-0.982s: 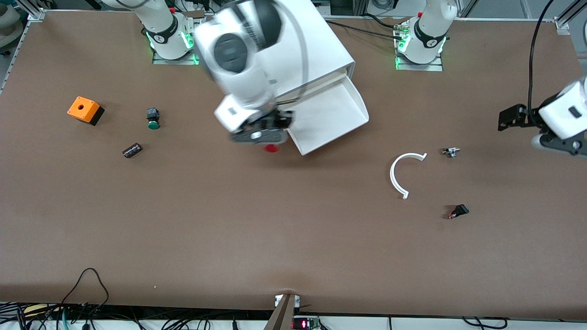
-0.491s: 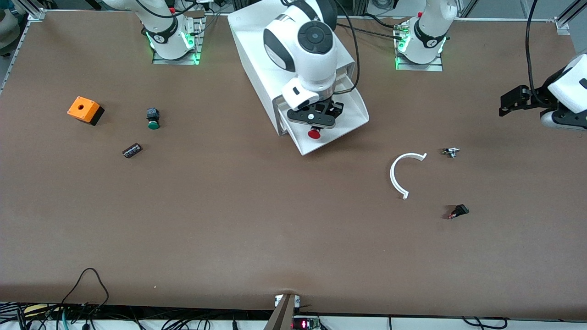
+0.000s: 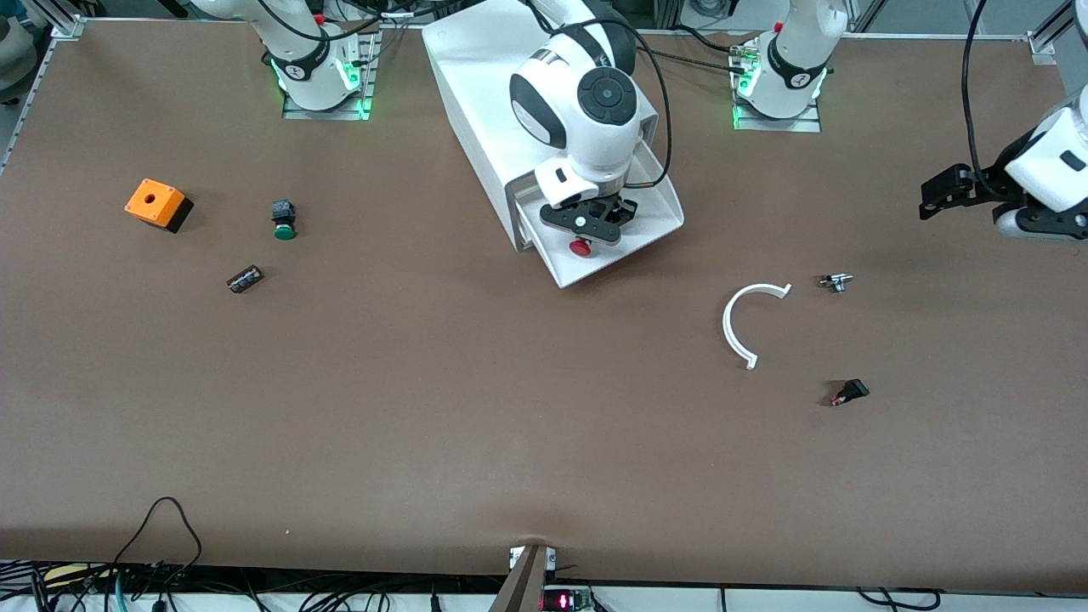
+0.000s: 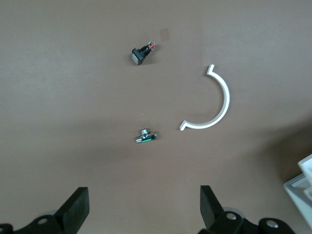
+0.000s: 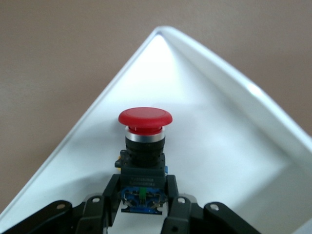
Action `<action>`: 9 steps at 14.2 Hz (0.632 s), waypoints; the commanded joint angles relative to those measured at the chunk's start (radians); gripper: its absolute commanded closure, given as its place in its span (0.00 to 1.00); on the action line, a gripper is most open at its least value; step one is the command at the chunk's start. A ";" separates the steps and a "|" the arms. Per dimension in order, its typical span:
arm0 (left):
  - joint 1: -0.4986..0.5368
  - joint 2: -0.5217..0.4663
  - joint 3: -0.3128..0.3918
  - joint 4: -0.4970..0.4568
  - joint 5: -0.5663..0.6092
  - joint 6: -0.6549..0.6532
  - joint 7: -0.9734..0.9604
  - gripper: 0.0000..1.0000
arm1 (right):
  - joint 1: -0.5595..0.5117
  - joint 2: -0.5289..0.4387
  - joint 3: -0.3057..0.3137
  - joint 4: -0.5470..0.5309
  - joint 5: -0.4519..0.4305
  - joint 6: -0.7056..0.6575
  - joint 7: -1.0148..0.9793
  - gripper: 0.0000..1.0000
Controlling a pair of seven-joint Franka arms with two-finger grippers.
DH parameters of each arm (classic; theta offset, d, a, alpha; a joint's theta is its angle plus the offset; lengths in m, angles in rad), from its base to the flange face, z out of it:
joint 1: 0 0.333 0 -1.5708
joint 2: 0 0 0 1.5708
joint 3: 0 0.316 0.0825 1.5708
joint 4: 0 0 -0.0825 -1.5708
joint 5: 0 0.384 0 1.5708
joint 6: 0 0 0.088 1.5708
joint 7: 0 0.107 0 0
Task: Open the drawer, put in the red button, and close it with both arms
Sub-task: 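Open the right gripper and withdraw while the left gripper approaches the drawer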
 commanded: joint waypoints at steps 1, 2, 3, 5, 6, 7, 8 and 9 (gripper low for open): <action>-0.016 -0.015 -0.020 -0.064 0.022 0.038 -0.048 0.00 | 0.027 0.001 -0.020 0.002 0.021 -0.015 0.058 0.98; -0.051 -0.011 -0.019 -0.079 -0.007 0.052 -0.158 0.00 | 0.031 0.001 -0.020 0.000 0.021 -0.015 0.056 0.89; -0.083 0.000 -0.019 -0.087 -0.016 0.055 -0.271 0.00 | 0.031 -0.002 -0.020 0.000 0.021 -0.015 0.055 0.51; -0.147 0.021 -0.019 -0.103 -0.021 0.075 -0.453 0.00 | 0.030 -0.011 -0.026 0.002 0.019 -0.021 0.053 0.00; -0.170 0.031 -0.019 -0.116 -0.045 0.089 -0.513 0.00 | 0.024 -0.025 -0.032 0.005 0.018 -0.036 0.048 0.00; -0.175 0.046 -0.019 -0.119 -0.090 0.098 -0.547 0.00 | 0.015 -0.045 -0.040 0.005 0.012 -0.059 0.039 0.00; -0.178 0.072 -0.019 -0.119 -0.133 0.108 -0.582 0.00 | -0.001 -0.060 -0.059 0.008 0.009 -0.085 0.016 0.00; -0.198 0.102 -0.017 -0.119 -0.169 0.137 -0.620 0.00 | -0.008 -0.091 -0.084 0.008 0.012 -0.101 -0.054 0.00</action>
